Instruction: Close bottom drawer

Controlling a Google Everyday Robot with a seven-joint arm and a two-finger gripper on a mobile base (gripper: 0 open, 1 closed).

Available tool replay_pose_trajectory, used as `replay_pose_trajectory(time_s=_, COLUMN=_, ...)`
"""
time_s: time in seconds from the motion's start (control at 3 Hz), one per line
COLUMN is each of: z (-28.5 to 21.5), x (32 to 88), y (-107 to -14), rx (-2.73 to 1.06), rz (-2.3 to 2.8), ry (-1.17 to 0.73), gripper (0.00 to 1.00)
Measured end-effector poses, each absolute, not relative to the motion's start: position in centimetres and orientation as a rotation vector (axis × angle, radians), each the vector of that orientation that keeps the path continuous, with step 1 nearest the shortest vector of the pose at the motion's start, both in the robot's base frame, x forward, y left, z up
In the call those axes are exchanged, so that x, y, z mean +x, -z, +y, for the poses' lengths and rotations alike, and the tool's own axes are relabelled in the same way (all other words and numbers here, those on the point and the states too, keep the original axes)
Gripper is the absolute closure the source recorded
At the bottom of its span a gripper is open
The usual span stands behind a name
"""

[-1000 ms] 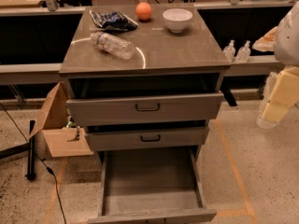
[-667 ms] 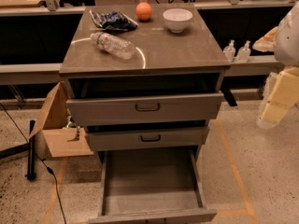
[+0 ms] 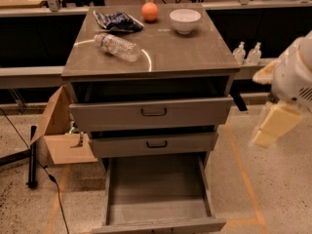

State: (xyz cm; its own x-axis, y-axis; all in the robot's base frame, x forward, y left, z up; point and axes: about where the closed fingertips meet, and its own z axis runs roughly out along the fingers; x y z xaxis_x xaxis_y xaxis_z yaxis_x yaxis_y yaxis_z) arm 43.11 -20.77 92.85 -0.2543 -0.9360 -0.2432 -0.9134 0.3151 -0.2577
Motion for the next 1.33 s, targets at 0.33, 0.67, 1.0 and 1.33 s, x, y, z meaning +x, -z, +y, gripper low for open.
replay_pose_trajectory(time_s=0.33, z=-19.2, x=42.8, y=-86.1, rx=-1.642, rz=2.225, ry=0.026, gripper=0.40)
replay_pose_trajectory(time_s=0.67, z=-17.1, x=42.7, y=-78.8, rx=-1.649, rz=2.170, ry=-0.017, gripper=0.71)
replay_pose_trajectory(time_s=1.0, z=-15.0, x=42.3, y=-73.1, rx=-1.700, rz=2.111, ry=-0.006, gripper=0.95)
replay_pose_trajectory(time_s=1.33, z=-14.9, x=42.7, y=-72.9, rx=-1.683, rz=2.092, ry=0.016, gripper=1.00)
